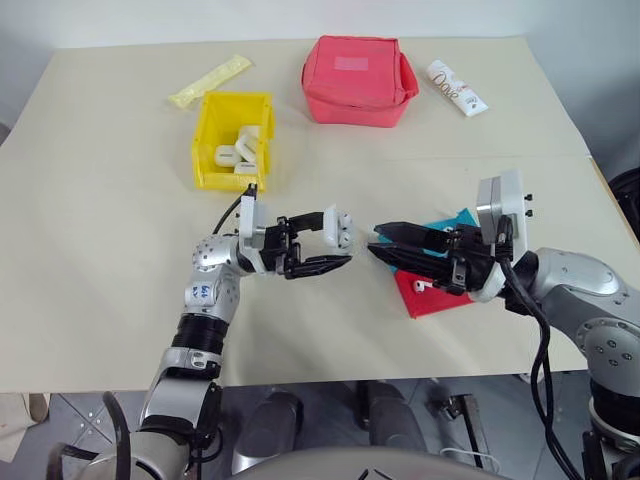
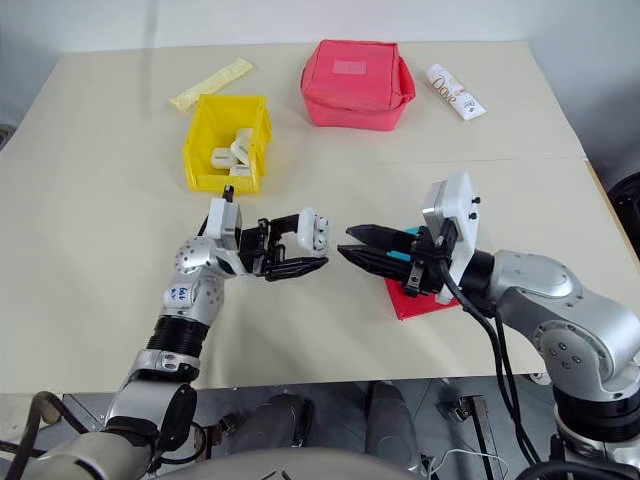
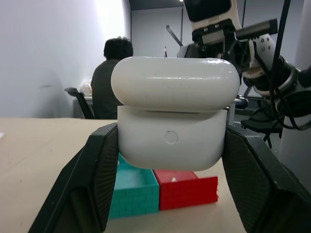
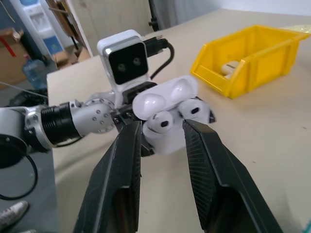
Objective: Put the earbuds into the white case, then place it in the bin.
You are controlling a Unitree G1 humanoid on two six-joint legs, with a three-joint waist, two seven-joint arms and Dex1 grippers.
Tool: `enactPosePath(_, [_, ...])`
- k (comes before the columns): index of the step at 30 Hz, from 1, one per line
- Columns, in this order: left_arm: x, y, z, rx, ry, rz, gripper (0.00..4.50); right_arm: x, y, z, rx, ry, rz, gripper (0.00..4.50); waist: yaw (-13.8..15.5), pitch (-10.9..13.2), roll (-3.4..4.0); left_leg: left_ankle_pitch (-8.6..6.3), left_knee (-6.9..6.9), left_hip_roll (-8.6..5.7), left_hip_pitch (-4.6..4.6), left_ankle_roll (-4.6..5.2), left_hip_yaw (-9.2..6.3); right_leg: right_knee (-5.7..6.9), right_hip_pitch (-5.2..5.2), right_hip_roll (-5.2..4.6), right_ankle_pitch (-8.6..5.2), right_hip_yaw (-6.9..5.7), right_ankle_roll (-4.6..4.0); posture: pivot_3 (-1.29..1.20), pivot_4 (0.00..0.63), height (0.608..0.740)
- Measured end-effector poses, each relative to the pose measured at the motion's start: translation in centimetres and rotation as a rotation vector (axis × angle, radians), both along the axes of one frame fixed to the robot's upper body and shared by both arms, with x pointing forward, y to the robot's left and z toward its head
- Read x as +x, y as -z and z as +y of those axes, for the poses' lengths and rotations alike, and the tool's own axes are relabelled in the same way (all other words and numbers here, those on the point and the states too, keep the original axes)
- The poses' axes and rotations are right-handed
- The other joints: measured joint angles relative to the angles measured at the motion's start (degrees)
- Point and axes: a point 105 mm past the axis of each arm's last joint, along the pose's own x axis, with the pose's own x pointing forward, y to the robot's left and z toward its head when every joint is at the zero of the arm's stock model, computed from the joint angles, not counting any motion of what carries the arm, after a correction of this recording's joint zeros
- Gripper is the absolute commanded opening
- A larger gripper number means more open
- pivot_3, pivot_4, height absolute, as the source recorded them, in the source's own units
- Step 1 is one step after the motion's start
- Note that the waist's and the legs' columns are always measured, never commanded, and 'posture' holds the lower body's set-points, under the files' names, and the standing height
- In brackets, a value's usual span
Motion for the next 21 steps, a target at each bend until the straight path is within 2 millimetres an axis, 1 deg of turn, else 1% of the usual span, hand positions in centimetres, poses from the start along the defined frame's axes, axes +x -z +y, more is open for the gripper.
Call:
enactPosePath(2, [0.3,-0.1,0.2,0.041,-0.01,-0.015,2.78,0.1,-0.1,-0.3,-0.036,0.016,-0.005,1.41,0.0,0.0,-0.02,0.0,0.01,0.01,0.01,0.0,0.0,-0.05,0.0,0.0,0.0,0.0,0.0,0.0,0.15,0.74])
enactPosePath(3, [0.4,-0.1,0.3,0.065,-0.013,-0.026,2.78,0.3,-0.2,-0.4,-0.062,0.027,-0.007,1.23,0.1,0.0,-0.02,0.0,0.01,0.0,0.0,0.0,0.01,-0.05,-0.01,0.0,0.0,0.01,0.0,0.0,0.15,0.74])
enactPosePath(5, [0.7,-0.2,0.2,0.116,-0.025,-0.047,2.78,0.9,-1.1,-0.1,-0.118,0.048,-0.042,0.81,0.0,0.0,-0.02,0.0,0.01,0.01,0.01,0.0,0.01,-0.06,-0.02,0.0,0.0,0.01,0.0,0.0,0.15,0.74])
enactPosePath(7, [1.0,-0.4,-0.5,0.167,-0.033,-0.068,2.78,1.3,-2.3,0.9,-0.158,0.05,-0.095,0.17,-0.1,0.0,-0.01,-0.01,-0.01,0.06,0.0,-0.03,0.01,-0.11,-0.04,0.02,0.0,0.0,-0.01,0.0,0.15,0.74])
enactPosePath(8, [1.2,-0.6,-1.0,0.191,-0.034,-0.083,2.78,1.5,-3.0,1.6,-0.179,0.043,-0.126,0.08,-0.1,0.0,-0.01,-0.01,-0.02,0.07,-0.03,-0.03,-0.01,-0.05,-0.07,0.02,0.0,-0.01,-0.01,0.0,0.15,0.74])
enactPosePath(11, [1.6,-0.9,-1.5,0.241,-0.05,-0.112,2.78,1.6,-3.8,3.5,-0.211,0.007,-0.159,0.08,-0.2,0.0,-0.02,-0.01,-0.04,0.08,-0.06,-0.03,-0.03,0.02,-0.07,0.03,0.0,-0.05,-0.01,0.0,0.15,0.74])
enactPosePath(13, [1.9,-1.1,-1.7,0.262,-0.057,-0.125,2.78,1.9,-3.6,4.6,-0.244,-0.011,-0.152,0.08,-0.3,0.0,-0.01,0.0,-0.03,0.05,-0.09,-0.02,-0.03,0.01,-0.08,0.01,0.0,-0.04,0.0,0.0,0.15,0.74])
enactPosePath(16, [2.4,-1.2,-1.9,0.301,-0.077,-0.137,2.78,2.6,-3.1,5.7,-0.319,-0.018,-0.146,0.08,-0.3,0.0,-0.02,0.0,-0.01,0.02,-0.1,-0.01,-0.04,0.04,-0.08,0.0,0.0,-0.05,0.0,0.0,0.15,0.74])
enactPosePath(21, [2.6,-0.9,-2.0,0.314,-0.086,-0.141,2.78,3.6,-1.9,5.7,-0.393,0.003,-0.124,0.08,-0.3,0.0,-0.02,0.01,0.0,0.0,-0.14,0.0,-0.05,0.04,-0.11,-0.01,0.01,-0.06,0.01,0.0,0.15,0.74])
